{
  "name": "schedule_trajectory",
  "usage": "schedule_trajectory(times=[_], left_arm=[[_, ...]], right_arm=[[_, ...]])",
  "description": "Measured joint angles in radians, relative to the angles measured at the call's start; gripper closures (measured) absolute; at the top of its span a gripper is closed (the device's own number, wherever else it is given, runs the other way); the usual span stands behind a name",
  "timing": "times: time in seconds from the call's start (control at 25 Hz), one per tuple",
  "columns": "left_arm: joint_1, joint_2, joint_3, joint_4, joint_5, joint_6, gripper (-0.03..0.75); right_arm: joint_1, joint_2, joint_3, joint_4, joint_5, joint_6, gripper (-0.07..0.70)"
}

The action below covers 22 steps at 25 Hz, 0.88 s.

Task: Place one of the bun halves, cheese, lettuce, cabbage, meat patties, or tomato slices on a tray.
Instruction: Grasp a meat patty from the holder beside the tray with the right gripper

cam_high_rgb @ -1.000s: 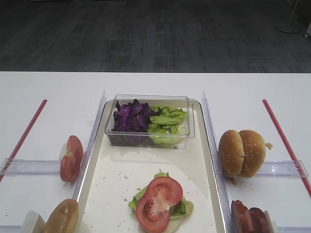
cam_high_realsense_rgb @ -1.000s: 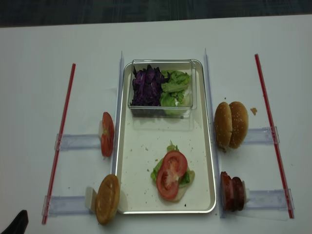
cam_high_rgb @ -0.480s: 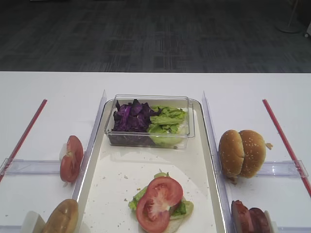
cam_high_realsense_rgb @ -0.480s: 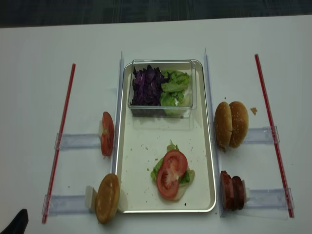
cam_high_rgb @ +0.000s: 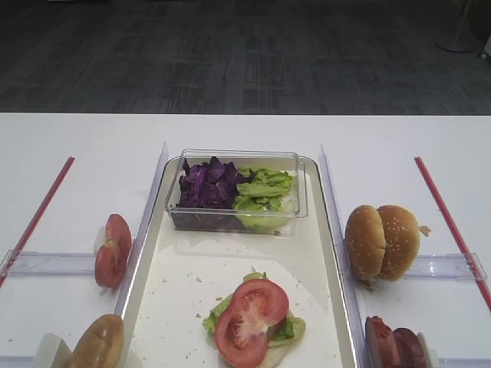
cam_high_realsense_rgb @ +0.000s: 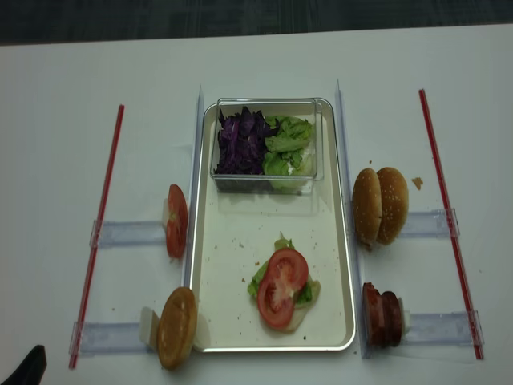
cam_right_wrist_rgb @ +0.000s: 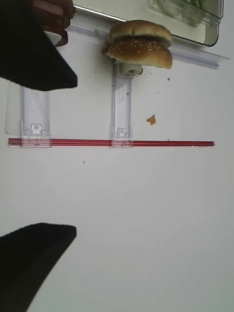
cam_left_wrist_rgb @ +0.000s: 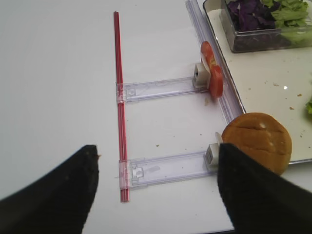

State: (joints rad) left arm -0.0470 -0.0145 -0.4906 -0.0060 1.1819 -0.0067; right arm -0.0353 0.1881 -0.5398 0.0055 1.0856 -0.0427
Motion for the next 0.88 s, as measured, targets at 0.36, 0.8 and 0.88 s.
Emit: schedule_trajectory(times=[0.36, 0.8, 0.88], left_arm=[[0.000, 0.000, 0.000, 0.000, 0.000, 0.007, 0.242], [0.000, 0.000, 0.000, 0.000, 0.000, 0.007, 0.242], [0.000, 0.000, 0.000, 0.000, 0.000, 0.007, 0.242]], right_arm=[[0.000, 0.183, -0.093, 0.018, -0.019, -0.002, 0.052], [0.000, 0.466, -0.199, 0.126, 0.076, -0.002, 0.052], [0.002, 0.522, -0.215, 0.134, 0.102, -0.002, 0.053]])
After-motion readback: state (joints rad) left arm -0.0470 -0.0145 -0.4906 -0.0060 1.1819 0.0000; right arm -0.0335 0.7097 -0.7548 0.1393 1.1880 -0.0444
